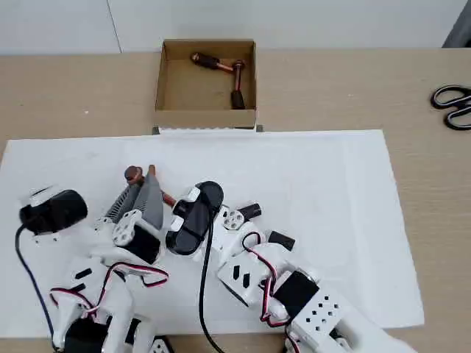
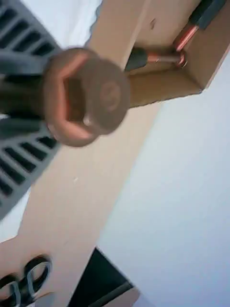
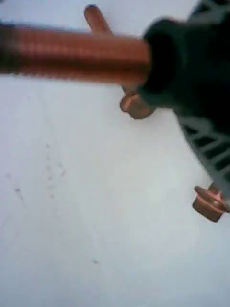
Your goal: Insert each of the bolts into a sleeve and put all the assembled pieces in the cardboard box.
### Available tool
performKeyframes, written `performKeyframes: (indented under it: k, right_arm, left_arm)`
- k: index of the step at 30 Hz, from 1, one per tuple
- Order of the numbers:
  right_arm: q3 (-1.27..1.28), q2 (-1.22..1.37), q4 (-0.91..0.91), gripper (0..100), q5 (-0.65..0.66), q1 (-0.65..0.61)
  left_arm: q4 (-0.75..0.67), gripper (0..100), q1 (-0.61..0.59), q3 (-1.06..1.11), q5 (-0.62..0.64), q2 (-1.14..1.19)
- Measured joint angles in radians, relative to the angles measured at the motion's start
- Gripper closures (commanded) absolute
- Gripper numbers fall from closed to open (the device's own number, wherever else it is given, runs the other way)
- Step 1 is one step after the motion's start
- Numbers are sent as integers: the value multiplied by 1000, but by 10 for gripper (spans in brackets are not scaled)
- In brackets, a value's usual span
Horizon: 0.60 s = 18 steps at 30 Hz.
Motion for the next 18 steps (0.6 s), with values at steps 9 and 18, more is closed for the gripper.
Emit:
performKeyframes:
  k: [9,18]
  right_arm:
    - [2,0,0,995,0,3]
    - [2,2,-3,995,3,0]
  left_arm:
    - [0,994,41,12,-8,0]
    - [72,994,58,34,-94,0]
